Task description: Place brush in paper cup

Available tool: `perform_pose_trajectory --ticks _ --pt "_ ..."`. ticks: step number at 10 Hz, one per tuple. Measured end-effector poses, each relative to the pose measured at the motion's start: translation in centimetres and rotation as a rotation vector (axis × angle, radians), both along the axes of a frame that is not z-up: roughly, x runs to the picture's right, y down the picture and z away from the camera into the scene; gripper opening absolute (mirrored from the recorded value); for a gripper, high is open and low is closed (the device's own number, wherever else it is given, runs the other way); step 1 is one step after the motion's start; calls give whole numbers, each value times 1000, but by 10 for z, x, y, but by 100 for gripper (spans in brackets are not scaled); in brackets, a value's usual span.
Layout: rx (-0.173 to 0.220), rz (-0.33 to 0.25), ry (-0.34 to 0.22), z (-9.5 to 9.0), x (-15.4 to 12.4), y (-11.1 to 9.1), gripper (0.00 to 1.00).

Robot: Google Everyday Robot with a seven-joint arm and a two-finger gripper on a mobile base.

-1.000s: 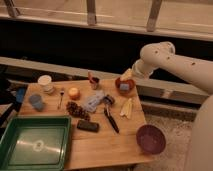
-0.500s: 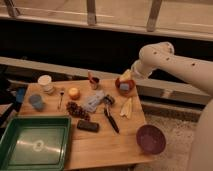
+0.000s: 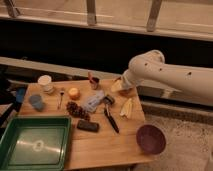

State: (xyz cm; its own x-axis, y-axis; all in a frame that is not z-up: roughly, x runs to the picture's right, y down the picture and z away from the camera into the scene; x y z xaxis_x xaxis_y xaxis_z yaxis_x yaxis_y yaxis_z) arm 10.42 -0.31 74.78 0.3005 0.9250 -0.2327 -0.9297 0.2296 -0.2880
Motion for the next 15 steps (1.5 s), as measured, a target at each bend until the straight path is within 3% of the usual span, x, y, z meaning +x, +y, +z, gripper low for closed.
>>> perform_pose_trajectory --ticks 4,7,12,15 --pt "-83 -100 -75 17 -42 44 80" --pt "-149 -172 -85 30 -70 77 80" --pt "-155 -171 -83 32 -66 79 80" --pt "-182 -179 -104 57 -83 85 80"
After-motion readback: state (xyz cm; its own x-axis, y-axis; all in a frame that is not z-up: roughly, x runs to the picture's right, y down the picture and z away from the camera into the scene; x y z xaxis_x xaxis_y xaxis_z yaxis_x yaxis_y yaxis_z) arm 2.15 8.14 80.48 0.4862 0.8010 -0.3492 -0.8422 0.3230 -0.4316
